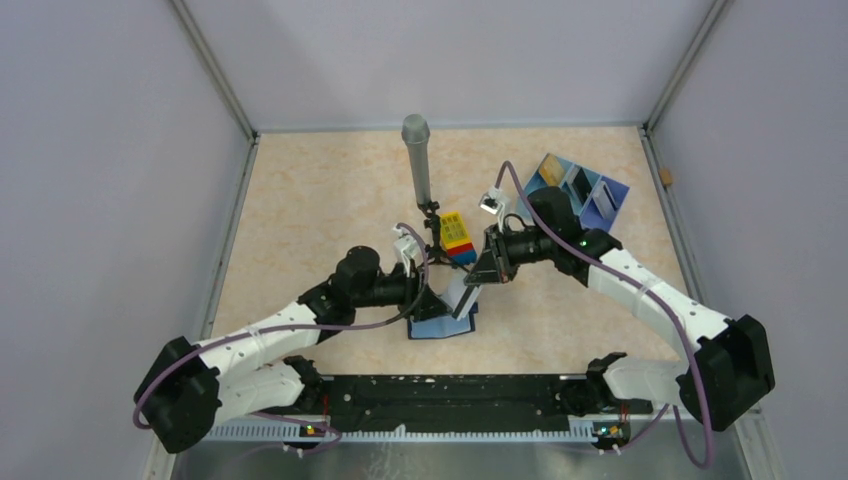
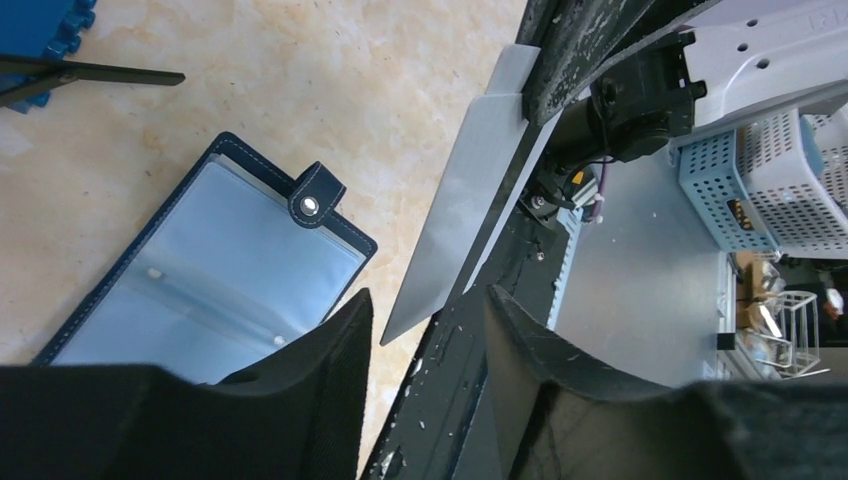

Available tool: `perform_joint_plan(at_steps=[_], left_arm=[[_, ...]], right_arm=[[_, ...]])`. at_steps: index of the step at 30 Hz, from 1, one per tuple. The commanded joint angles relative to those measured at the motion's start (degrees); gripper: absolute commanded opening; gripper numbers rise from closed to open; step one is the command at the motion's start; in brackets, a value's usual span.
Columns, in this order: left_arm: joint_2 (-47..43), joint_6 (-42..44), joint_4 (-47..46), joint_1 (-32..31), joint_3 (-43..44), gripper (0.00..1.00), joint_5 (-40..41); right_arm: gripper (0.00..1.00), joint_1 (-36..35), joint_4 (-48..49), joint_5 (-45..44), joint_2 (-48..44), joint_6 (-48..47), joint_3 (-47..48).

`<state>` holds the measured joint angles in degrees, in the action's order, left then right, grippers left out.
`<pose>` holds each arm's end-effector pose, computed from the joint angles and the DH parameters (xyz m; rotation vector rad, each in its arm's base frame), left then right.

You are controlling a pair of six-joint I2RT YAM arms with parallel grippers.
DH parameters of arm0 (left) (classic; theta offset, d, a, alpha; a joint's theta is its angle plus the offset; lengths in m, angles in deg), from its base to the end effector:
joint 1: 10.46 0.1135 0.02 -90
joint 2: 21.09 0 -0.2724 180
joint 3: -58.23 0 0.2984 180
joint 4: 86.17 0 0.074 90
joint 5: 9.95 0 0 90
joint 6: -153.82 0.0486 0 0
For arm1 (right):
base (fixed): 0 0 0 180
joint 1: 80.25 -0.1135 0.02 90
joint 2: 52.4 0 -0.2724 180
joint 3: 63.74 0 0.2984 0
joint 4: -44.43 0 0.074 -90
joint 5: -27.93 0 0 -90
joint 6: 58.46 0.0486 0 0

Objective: Put the credit cards into the card holder
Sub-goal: Place the credit card in the storage box.

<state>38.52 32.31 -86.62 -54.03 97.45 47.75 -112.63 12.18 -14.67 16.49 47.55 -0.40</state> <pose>0.1778 -0.2050 0.2053 0.6413 2.0334 -1.3723 0.2370 0.1927 0.2732 -0.8081 2.1820 1.3676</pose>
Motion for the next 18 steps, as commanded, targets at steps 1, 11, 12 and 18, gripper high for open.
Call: perform_joint_plan(at_steps=[1, 11, 12, 18], left_arm=[[0.97, -0.52, -4.5, 0.24, -0.36, 0.42, -2.65], [0.41, -1.1, -5.54, 0.22, -2.32, 0.0, -4.12], [0.34, -1.1, -5.64, 0.22, -2.53, 0.0, -4.49], [-1.97, -0.99, -5.7, 0.24, -4.31, 0.0, -5.41]], right_arm=[[0.0, -0.94, 1.36, 1.78, -0.06, -1.85, 2.56], [0.0, -0.93, -2.11, -3.46, 1.2, -4.12, 3.76], [0.0, -0.93, -1.96, -4.28, 1.23, -4.03, 3.69], [0.0, -0.03, -0.94, -6.43, 1.1, -3.61, 4.14]])
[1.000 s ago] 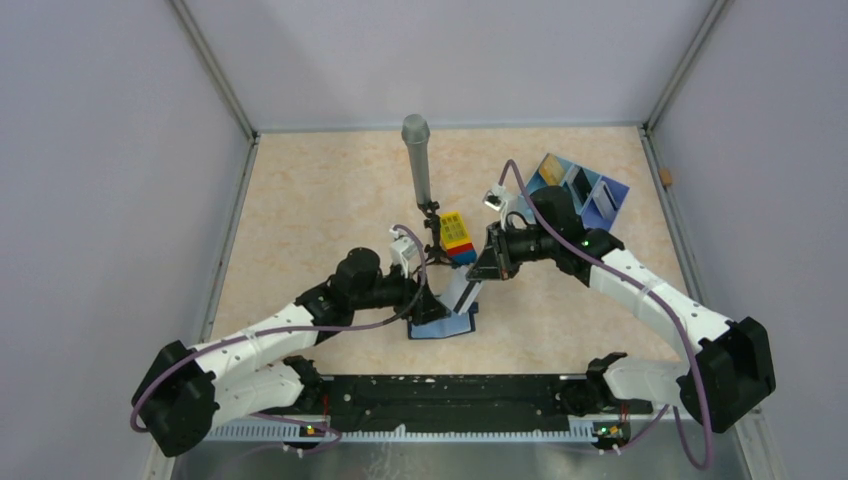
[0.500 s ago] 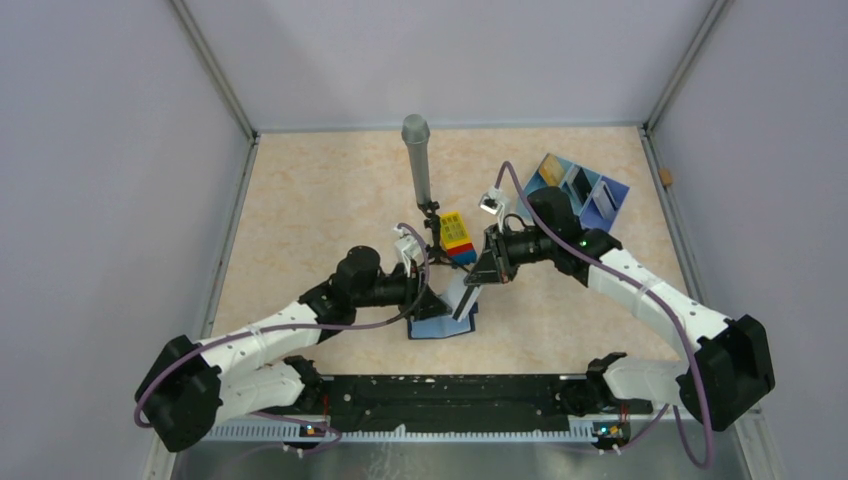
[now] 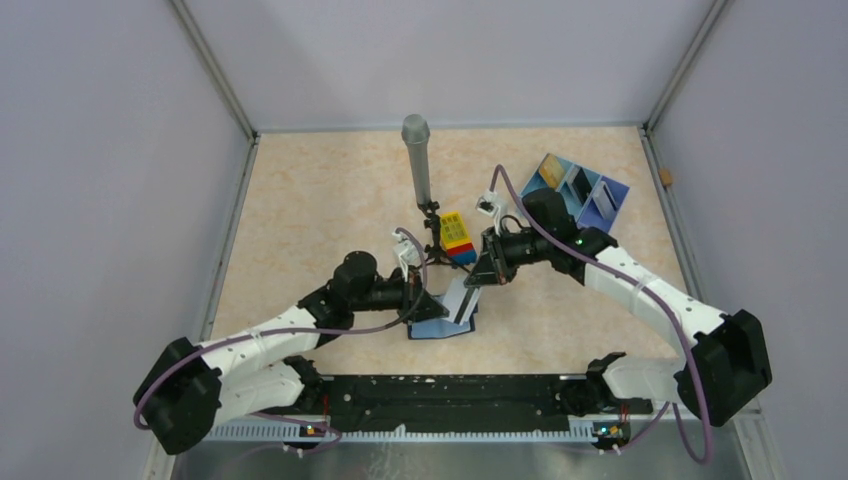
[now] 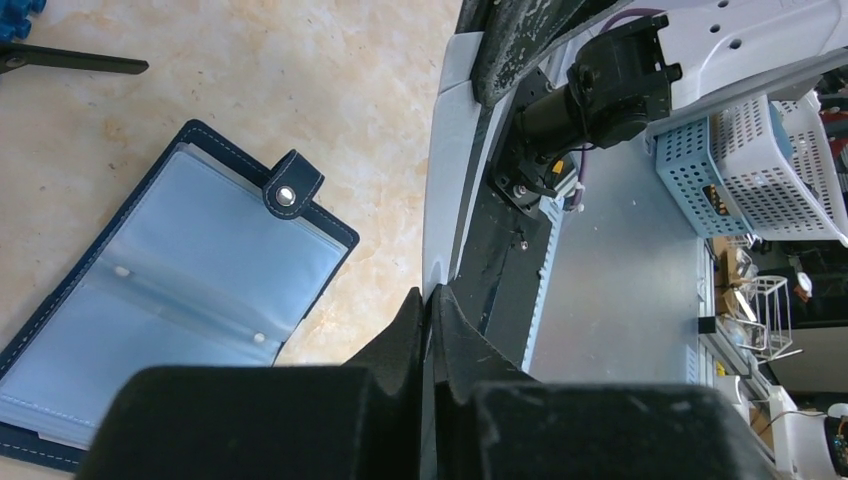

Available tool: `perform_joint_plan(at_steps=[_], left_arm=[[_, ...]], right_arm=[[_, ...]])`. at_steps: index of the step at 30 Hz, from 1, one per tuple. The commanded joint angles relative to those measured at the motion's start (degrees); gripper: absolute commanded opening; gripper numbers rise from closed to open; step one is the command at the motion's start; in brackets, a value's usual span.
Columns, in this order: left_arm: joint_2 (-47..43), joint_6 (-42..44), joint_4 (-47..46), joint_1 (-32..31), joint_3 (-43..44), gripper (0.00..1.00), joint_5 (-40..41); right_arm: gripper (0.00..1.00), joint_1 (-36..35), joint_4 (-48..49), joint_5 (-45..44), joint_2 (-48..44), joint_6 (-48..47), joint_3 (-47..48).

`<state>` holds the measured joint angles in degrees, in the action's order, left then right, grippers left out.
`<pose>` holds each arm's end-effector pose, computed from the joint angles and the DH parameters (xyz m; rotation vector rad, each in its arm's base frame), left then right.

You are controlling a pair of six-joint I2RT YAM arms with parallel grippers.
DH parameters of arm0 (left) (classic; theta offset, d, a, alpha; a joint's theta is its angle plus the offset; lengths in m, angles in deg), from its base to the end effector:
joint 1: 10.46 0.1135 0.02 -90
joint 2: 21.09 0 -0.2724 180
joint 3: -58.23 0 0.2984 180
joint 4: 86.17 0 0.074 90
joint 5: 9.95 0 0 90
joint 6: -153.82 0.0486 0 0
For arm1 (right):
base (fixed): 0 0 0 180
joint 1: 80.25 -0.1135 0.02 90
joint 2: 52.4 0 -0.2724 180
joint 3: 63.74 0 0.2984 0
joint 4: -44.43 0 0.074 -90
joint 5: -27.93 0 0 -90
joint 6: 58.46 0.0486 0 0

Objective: Put the credit cards into the card holder
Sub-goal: Place the credit card in the storage box.

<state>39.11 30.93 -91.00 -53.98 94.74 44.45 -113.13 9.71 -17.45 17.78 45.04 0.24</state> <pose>0.1729 -0.2032 0.1933 0.6666 2.0220 -1.4413 0.2387 0.1950 0.2664 -0.8228 2.2242 1.2983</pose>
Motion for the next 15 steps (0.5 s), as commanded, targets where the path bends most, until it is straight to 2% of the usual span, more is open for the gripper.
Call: perform_joint_plan(at_steps=[1, 15], left_arm=[[-3.08, 0.44, -1.17, 0.2, -1.79, 0.0, -2.1], [-5.88, 1.16, 0.13, 0.19, -2.95, 0.0, -2.39]], right_arm=[[0.0, 0.94, 1.48, -3.75, -0.27, -1.1, 3.65], [0.0, 7.65, 2.61, -1.86, -4.76, -0.11, 2.88]])
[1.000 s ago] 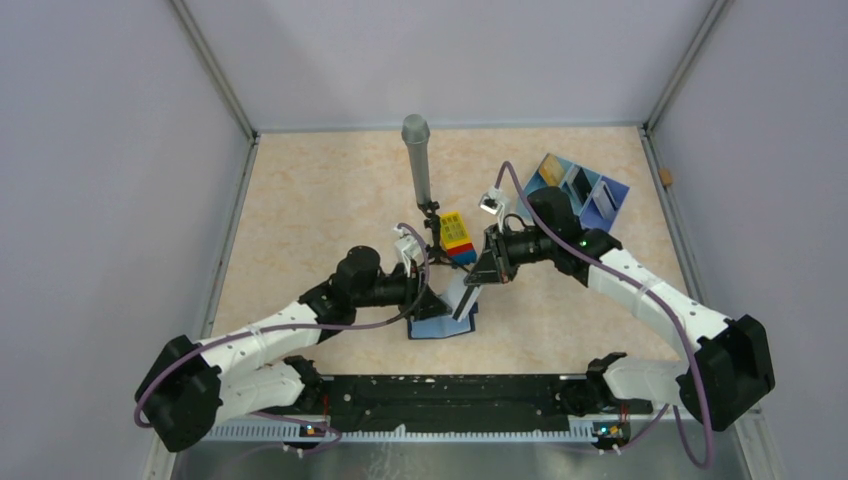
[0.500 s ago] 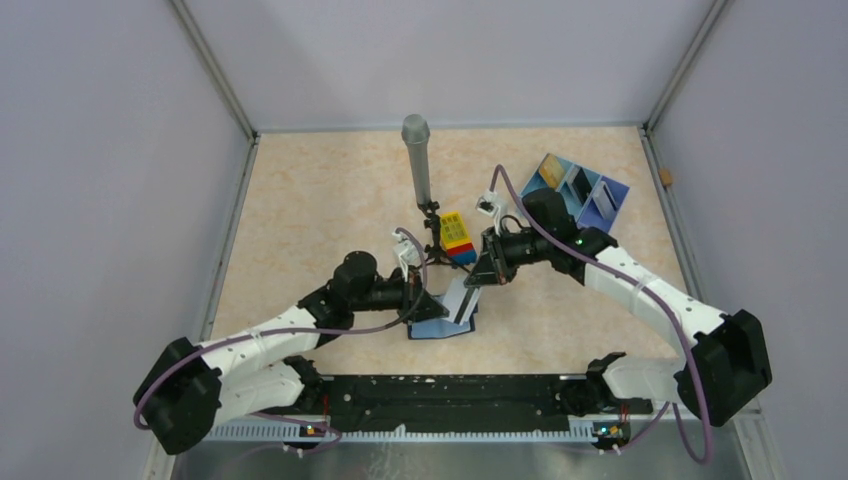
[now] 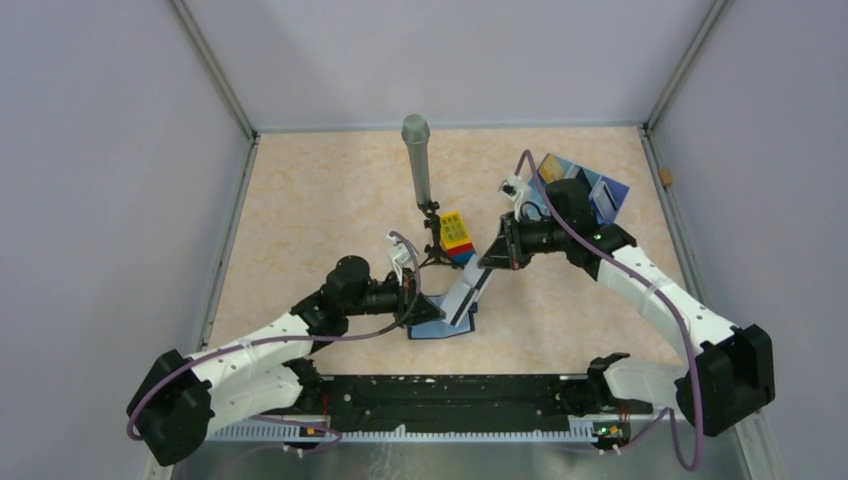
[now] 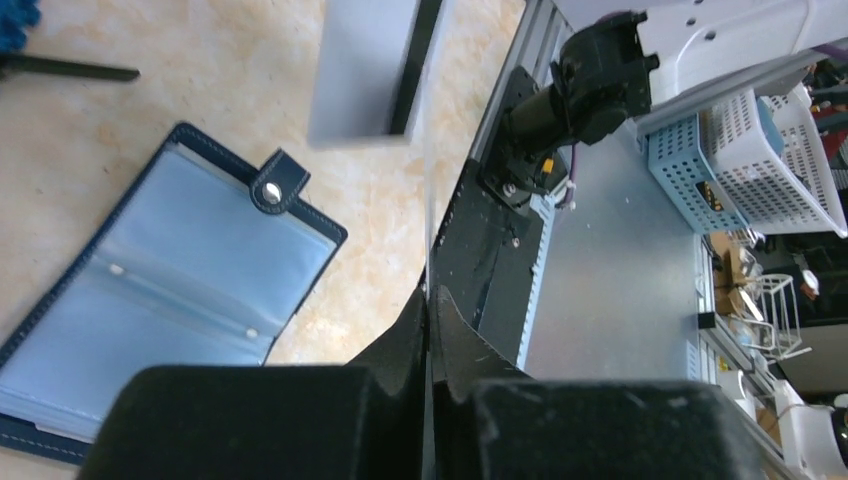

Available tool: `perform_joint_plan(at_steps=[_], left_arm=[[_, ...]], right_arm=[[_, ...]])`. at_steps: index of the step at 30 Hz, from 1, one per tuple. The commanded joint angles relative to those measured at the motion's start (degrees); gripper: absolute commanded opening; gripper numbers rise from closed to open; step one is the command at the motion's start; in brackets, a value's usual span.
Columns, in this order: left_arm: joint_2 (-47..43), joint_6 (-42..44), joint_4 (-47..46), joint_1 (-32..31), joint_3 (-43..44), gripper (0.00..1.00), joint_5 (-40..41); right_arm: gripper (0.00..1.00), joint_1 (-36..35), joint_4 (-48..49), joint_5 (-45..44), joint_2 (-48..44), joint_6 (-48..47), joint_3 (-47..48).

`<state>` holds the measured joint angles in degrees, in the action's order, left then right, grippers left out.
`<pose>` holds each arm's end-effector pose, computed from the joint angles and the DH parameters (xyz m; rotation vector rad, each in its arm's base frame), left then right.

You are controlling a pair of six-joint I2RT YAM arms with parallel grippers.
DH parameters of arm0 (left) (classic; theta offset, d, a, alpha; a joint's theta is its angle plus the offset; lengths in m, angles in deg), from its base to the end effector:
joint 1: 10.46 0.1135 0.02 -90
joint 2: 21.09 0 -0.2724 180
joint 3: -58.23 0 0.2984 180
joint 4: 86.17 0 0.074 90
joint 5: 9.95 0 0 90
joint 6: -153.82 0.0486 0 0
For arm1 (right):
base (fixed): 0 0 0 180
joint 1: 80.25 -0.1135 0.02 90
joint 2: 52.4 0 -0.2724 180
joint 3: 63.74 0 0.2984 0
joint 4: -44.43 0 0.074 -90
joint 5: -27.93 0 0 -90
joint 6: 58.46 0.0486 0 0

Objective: Put the credit cards into the card holder
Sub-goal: Place the credit card in the storage box.

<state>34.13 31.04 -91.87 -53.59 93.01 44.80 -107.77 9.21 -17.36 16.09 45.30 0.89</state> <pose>0.1663 -0.1942 0.2041 0.6657 1.9402 -1.4438 0.2521 0.1699 0.2784 -0.7139 2.2027 1.2559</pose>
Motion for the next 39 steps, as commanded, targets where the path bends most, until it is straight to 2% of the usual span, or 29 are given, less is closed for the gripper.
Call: perform_joint_plan(at_steps=[1, 4, 7, 12, 17, 23, 25, 31, 39], left_arm=[[-0.9, 1.05, 0.94, -0.2, -1.29, 0.0, -2.78], [-1.03, 0.89, 1.02, -0.2, -1.34, 0.0, -2.24], [-1.53, 0.48, 2.51, -0.2, -1.47, 0.0, 1.36], [-2.23, -3.98, 3.24, -0.11, -2.22, 0.0, 8.83], [-1.61, -8.34, 0.41, 0.18, -4.39, 0.0, 12.0], [-2.36, -10.15, 4.03, 1.39, -4.86, 0.0, 16.9], [-2.64, -11.29, 4.35, 1.89, -5.2, 0.0, 18.15], [-1.87, -14.1, 4.82, 3.62, -5.34, 0.0, 19.34], [-1.1, -15.3, 4.78, 4.69, -5.27, 0.0, 19.54]], right_arm=[[0.0, 2.59, 3.19, -2.12, -3.32, -0.31, 2.24], [0.0, 3.72, 3.18, -4.12, -3.83, 0.45, 2.52], [0.0, 5.14, 1.99, -12.0, -4.59, 1.56, 4.16], [0.0, 6.42, -3.32, -34.81, -4.71, 4.26, 9.7], [0.0, 6.76, -8.8, -57.45, -1.05, 8.18, 15.06], [0.0, 7.05, -14.01, -81.43, 3.17, 8.37, 17.59], [0.0, 8.7, -14.25, -84.28, 5.45, 7.67, 18.39], [0.0, 15.37, -10.11, -85.55, 13.48, 5.12, 20.21], [0.0, 18.2, -6.27, -89.16, 24.87, 2.22, 26.64]])
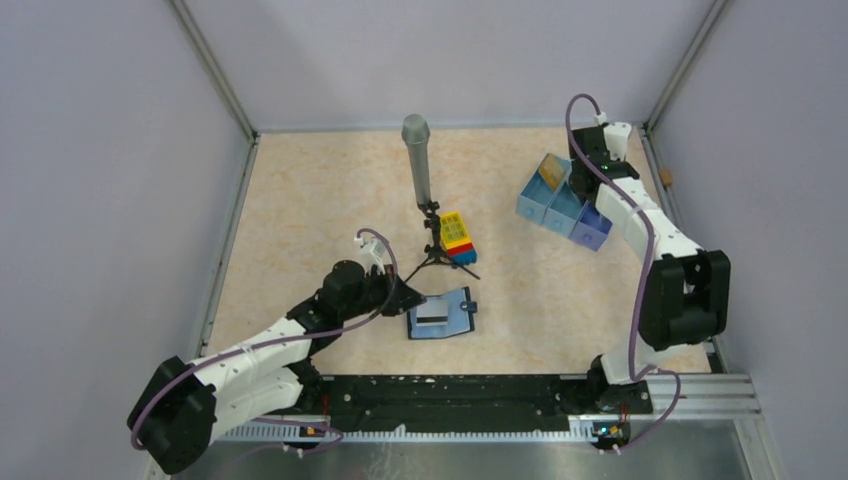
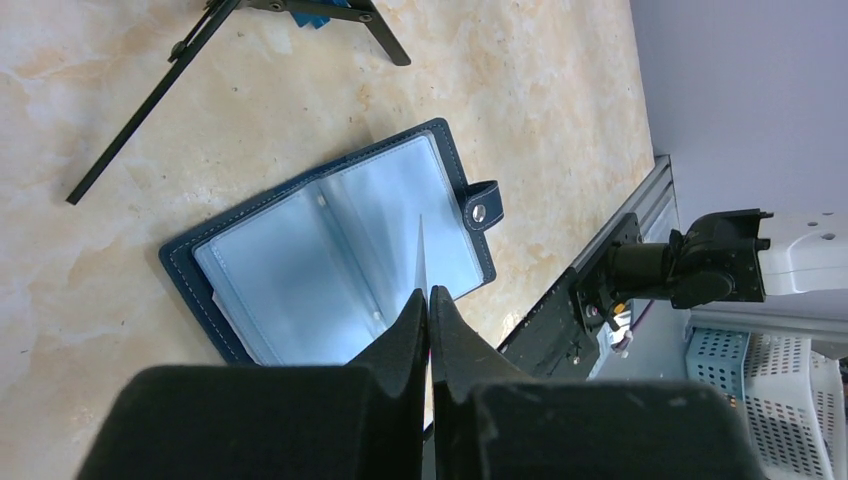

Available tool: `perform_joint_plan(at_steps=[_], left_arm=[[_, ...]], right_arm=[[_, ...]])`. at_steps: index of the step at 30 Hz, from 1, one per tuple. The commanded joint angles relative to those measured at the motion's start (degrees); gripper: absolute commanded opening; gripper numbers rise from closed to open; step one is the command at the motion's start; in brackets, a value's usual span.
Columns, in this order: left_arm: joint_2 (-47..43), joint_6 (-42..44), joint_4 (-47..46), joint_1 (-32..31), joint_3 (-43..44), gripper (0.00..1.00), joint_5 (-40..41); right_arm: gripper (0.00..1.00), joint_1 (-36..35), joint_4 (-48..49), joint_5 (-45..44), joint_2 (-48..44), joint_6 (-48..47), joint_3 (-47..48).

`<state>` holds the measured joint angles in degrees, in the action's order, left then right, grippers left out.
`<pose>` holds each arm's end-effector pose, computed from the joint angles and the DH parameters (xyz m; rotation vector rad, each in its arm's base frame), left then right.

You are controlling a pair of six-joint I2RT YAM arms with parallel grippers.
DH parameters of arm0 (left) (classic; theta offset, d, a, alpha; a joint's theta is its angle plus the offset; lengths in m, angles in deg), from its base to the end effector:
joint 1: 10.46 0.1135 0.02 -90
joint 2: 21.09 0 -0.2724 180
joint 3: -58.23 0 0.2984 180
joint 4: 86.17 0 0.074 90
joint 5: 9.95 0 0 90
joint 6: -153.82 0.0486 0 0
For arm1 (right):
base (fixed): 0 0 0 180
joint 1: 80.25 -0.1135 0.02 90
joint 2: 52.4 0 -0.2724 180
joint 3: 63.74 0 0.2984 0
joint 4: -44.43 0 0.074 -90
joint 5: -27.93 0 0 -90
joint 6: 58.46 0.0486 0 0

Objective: Put the credit cards into the card holder
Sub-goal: Place the credit card in the storage box.

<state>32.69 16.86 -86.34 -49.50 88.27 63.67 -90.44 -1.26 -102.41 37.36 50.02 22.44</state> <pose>0.1799 -0.1635 0.1649 0.0544 2.1906 -1.2038 0.3886 0.0379 0.2831 0.4644 2.2020 -0.5886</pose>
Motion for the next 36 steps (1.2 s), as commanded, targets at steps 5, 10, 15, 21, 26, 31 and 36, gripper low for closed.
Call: perform_joint_plan(at_steps=[5, 10, 15, 21, 26, 31, 36], left_arm=[[1.16, -0.79, -0.42, 0.89, -0.04, 0.0, 0.22], [1.5, -0.68, -0.1, 1.11, 0.43, 0.0, 0.03], [1.37, -0.63, 0.24, 1.33, 0.65, 0.0, -0.05], [1.19, -0.14, 0.89, 1.67, 0.98, 0.0, -1.08], [1.63, 0.47, 1.12, 2.45, 1.89, 0.0, -3.72], [2.2, 1.31, 1.67, 3.62, 3.08, 0.0, -7.31], [1.95, 4.03, 4.54, 5.58, 4.68, 0.0, -10.68]], right_arm=[[0.0, 1.91, 7.0, -4.92, 10.36, -4.86, 8.47], [0.0, 3.23, 7.49, -6.14, 16.95, -6.5, 12.58], [0.11, 4.25, 7.52, -6.65, 20.88, -8.55, 16.39], [0.75, 3.94, 4.71, -4.36, 16.6, -10.48, 18.98], [0.77, -0.86, 5.92, 8.69, 2.82, -12.67, 11.47], [0.77, -4.95, 9.69, 43.3, -10.65, -9.96, -1.14], [0.77, -8.48, 15.26, 72.75, -17.4, -10.79, -11.17]])
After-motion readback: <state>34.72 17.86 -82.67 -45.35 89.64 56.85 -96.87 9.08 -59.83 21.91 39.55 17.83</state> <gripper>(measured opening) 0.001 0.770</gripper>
